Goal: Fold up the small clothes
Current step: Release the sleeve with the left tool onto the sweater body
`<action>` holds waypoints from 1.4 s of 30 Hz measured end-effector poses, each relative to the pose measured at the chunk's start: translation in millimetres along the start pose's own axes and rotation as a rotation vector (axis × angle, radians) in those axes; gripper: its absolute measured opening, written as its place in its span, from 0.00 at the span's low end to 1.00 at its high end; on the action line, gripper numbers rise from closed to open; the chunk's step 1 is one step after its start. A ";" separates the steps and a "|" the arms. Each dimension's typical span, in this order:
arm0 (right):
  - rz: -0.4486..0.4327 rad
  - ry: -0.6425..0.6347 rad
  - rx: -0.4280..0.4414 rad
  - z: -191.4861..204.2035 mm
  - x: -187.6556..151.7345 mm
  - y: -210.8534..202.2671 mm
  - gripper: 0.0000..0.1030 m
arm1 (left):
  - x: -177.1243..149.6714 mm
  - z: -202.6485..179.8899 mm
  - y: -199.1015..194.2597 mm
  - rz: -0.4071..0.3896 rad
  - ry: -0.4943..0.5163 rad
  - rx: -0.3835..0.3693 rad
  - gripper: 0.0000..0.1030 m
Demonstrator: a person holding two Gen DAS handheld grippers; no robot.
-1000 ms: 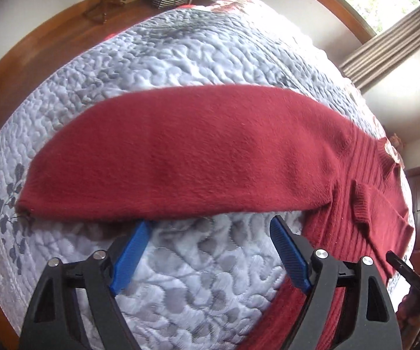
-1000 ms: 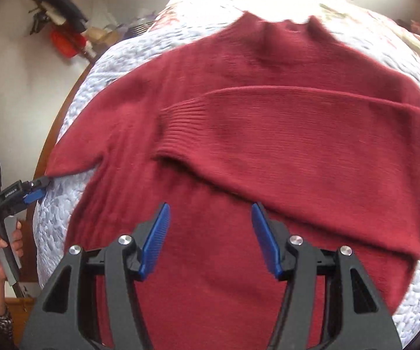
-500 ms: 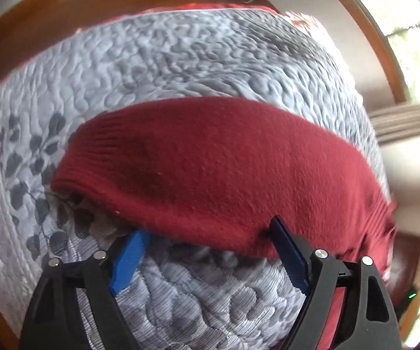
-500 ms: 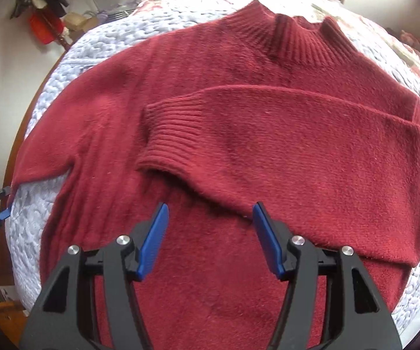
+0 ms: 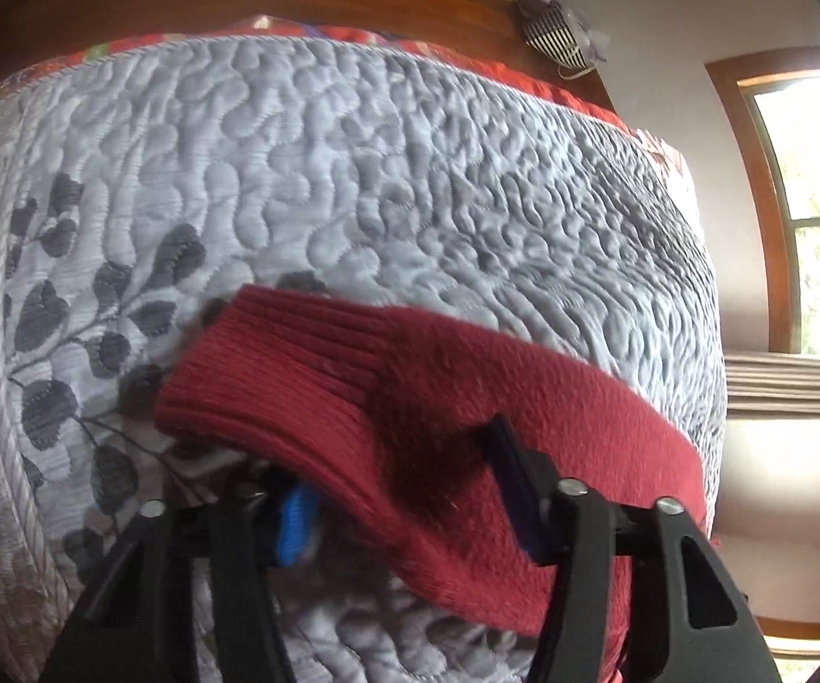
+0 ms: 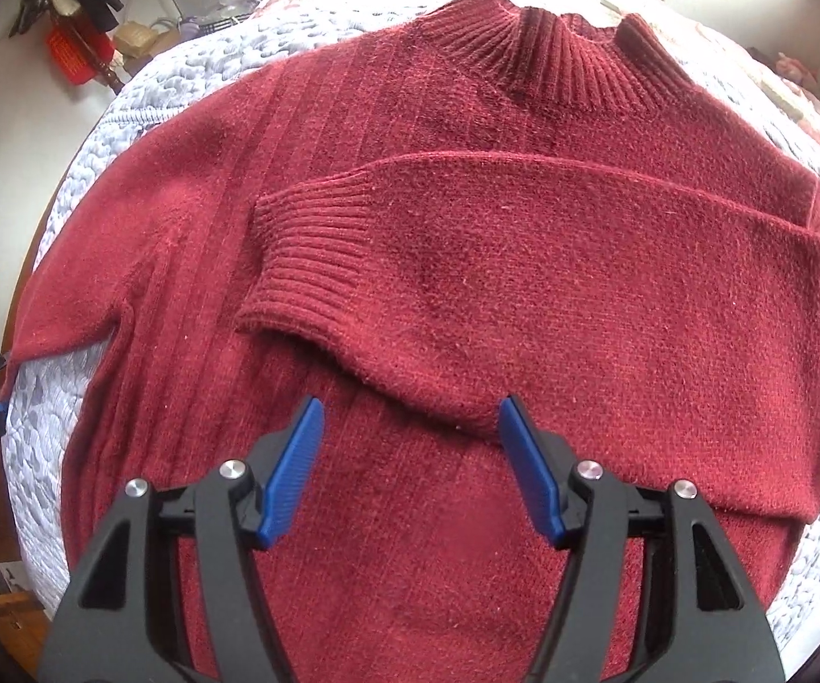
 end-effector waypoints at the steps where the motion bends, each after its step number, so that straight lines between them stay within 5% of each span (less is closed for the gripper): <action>1: 0.000 0.000 0.002 -0.5 -0.2 -0.3 0.62 | 1.8 2.8 -0.3 -0.008 -0.009 0.003 0.40; 9: -0.024 0.034 0.003 -15.1 -4.2 -15.3 0.65 | 0.2 -35.7 -24.7 -0.131 0.131 0.006 0.23; 19: -0.063 0.098 -0.020 -53.7 -14.2 -39.5 0.66 | -66.6 -193.1 -61.9 -0.254 0.556 -0.207 0.21; 27: -0.067 0.152 -0.033 -91.4 -31.9 -49.0 0.67 | -194.7 -301.0 -24.8 -0.093 0.829 -0.369 0.21; 36: -0.068 0.212 -0.038 -133.1 -51.0 -55.2 0.67 | -341.7 -351.6 34.1 0.112 1.039 -0.419 0.21; 42: -0.063 0.212 -0.012 -141.1 -56.7 -55.2 0.67 | -363.1 -335.6 51.1 0.197 1.070 -0.362 0.25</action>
Point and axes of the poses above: each gripper's, at about its wrist camera, not at the fingertips, and y roughly the way its jaws point, z to its left, x to its top, the point moved 5 cm from there along y, roughly the way its jaws point, and after that the axes turned 4 degrees about -z, right-handed, at the moved point
